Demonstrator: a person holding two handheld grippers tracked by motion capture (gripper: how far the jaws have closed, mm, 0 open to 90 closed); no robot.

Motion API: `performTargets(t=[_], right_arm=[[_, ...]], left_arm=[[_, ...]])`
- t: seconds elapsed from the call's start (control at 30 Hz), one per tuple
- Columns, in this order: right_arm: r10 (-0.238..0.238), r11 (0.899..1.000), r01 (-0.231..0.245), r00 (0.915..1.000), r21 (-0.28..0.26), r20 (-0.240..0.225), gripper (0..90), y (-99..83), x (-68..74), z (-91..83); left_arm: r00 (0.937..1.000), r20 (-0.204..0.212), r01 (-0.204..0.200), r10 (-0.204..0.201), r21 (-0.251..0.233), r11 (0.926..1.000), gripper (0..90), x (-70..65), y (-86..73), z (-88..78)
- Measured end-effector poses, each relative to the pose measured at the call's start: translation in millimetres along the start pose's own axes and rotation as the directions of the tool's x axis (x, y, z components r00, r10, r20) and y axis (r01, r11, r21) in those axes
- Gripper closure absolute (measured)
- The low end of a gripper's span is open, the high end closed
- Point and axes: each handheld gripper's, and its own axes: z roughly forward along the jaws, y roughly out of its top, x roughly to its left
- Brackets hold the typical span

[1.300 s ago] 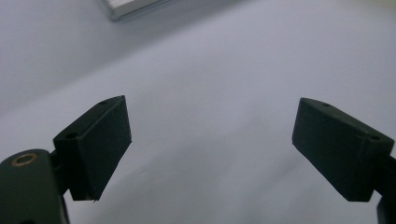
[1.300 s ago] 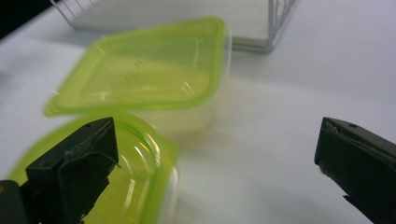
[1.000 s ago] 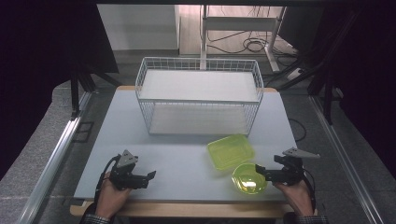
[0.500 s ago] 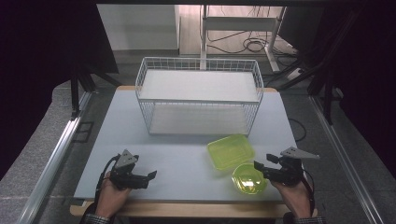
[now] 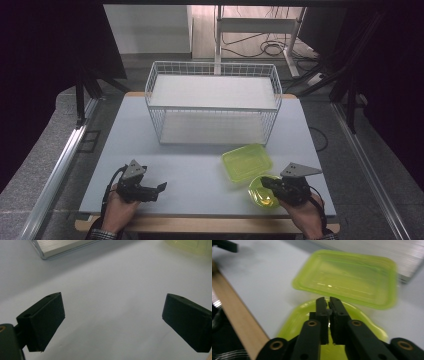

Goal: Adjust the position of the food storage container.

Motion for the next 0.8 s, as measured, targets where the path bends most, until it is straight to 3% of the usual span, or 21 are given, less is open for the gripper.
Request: performTargets(t=[0.33,0.37,0.47,0.63,0.8], right_arm=[[-0.051,0.998,0.054,0.9946,0.023,-0.091,89.0,5.5,24.1,8.2],[-0.059,0.997,0.064,0.9913,0.035,-0.117,89.0,5.5,28.8,11.2],[-0.076,0.994,0.085,0.9876,0.067,-0.137,89.0,4.6,33.5,16.5],[-0.103,0.985,0.12,0.9847,0.121,-0.141,89.0,2.5,37.4,22.0],[-0.102,0.983,0.121,0.9845,0.135,-0.143,89.0,2.6,36.2,18.1]], left_arm=[[0.9999,-0.006,0.008,-0.008,-0.003,1.0,4.1,1.7,-0.1,-0.6],[0.9999,-0.008,0.009,-0.009,-0.002,1.0,4.1,1.9,-0.2,-0.6],[0.9999,-0.007,0.01,-0.01,-0.001,0.9999,4.1,1.9,-0.1,-0.9],[0.9999,-0.01,0.013,-0.013,0.004,0.9999,4.2,2.1,-0.3,-0.4],[0.9998,-0.013,0.013,-0.013,0.007,0.9999,4.3,2.3,-0.3,-0.6]])
